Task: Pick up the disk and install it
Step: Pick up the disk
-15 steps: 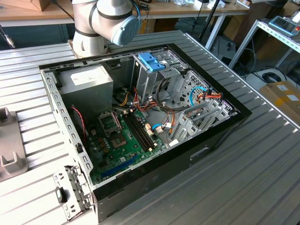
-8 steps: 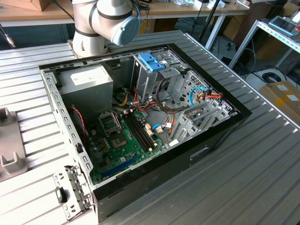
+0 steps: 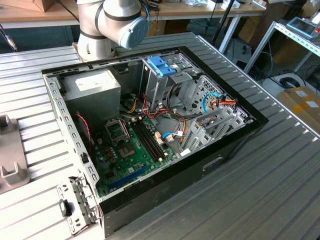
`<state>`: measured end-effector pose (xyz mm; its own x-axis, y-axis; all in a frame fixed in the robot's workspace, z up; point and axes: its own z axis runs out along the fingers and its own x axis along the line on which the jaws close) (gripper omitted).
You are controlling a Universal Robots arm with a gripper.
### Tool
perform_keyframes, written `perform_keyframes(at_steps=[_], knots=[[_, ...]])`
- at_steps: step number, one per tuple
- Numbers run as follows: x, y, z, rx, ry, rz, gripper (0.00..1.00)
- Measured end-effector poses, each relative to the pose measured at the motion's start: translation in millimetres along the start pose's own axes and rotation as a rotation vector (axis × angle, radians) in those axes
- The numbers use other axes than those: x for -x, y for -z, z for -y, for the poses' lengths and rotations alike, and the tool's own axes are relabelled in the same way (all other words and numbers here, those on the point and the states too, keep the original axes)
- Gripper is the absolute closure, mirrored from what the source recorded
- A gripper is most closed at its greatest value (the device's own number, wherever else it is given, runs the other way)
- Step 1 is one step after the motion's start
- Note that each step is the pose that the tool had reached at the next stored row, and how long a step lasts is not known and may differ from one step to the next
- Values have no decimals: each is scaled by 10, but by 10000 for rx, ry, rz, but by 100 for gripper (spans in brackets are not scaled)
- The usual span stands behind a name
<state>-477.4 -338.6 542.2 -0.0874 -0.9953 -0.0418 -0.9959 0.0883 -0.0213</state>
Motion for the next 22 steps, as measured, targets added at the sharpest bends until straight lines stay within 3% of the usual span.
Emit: perform_keyframes(at_steps=[9, 22], knots=[[-3, 8, 0, 0, 0, 7, 63], [-59, 10, 19, 0, 0, 5, 63]])
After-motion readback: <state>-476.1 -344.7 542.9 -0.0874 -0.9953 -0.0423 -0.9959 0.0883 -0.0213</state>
